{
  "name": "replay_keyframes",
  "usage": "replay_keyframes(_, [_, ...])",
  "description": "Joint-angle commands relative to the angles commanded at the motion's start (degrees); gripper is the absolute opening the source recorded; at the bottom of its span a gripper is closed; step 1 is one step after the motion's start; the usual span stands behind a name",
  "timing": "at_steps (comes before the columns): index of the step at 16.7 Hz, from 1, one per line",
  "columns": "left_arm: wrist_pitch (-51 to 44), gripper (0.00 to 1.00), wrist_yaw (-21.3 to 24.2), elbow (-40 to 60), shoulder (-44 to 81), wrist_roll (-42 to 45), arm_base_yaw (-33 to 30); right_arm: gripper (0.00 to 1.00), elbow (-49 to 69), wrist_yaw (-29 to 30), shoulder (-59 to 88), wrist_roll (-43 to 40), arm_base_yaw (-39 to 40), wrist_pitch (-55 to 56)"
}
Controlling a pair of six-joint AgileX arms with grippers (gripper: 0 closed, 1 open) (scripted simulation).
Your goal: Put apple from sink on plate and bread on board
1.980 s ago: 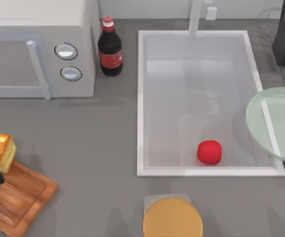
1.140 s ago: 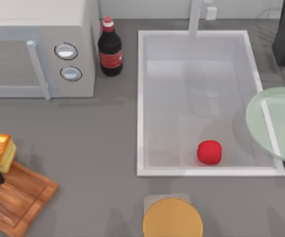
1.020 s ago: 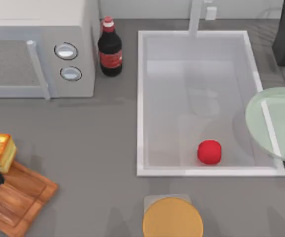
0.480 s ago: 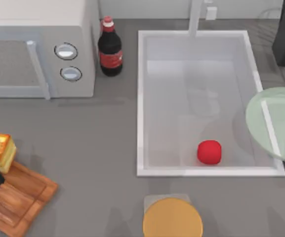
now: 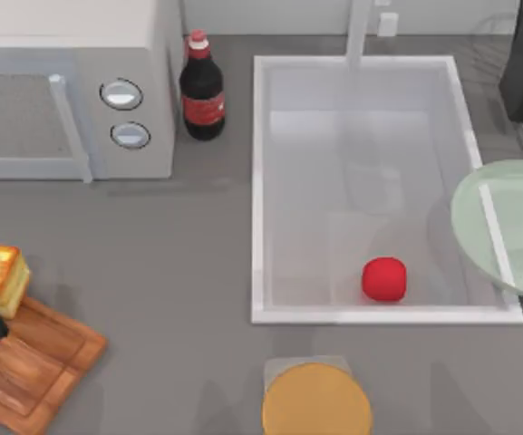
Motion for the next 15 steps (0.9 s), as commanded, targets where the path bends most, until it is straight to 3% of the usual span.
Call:
replay_keyframes(10, [0.0, 1.0, 0.0, 0.0, 0.0, 0.0, 0.0, 1.0, 45.07, 0.07, 61.55, 13.63, 13.12, -29.58])
replay_keyframes(15, [0.0, 1.0, 0.0, 0.0, 0.0, 0.0, 0.0, 1.0, 62.21, 0.09, 85.29, 18.81, 18.11, -40.84])
